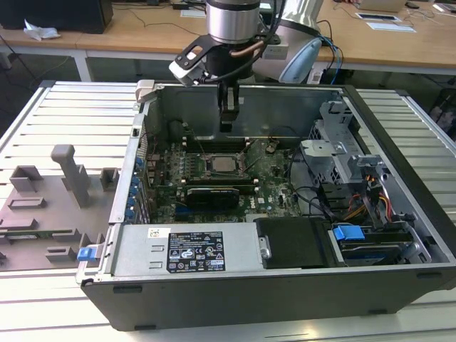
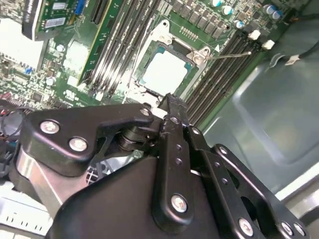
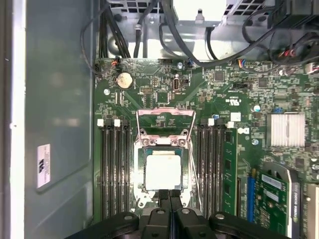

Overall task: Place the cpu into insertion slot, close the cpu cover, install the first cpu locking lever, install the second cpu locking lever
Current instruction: 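Place the cpu into insertion slot, then close the cpu cover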

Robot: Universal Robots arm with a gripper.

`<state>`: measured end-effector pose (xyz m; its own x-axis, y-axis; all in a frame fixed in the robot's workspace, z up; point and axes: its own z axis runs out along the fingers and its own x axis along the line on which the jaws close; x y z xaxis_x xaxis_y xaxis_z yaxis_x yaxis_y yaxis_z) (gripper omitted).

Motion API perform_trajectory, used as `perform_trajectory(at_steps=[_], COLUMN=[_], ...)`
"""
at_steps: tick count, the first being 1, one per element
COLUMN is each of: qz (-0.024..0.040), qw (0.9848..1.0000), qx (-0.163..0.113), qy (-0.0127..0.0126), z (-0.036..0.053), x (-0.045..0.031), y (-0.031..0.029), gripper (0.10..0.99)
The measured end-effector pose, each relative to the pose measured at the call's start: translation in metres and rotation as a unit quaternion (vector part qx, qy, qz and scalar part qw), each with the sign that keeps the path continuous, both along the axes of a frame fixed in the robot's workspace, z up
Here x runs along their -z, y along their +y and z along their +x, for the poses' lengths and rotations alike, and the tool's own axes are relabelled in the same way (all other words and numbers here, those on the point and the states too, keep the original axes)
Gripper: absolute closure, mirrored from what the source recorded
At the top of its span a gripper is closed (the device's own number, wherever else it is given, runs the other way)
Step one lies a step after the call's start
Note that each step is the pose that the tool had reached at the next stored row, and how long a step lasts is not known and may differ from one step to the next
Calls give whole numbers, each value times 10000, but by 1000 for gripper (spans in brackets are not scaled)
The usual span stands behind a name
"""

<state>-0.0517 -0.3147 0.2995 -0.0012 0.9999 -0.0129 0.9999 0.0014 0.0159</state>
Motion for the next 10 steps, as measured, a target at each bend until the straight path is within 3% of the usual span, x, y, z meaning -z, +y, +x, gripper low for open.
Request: perform_trajectory(at_steps=[10], qz=[0], qw=[10000], qx=[-2], qy=[0], z=[4], x=[-5], y=[0], gripper=[980])
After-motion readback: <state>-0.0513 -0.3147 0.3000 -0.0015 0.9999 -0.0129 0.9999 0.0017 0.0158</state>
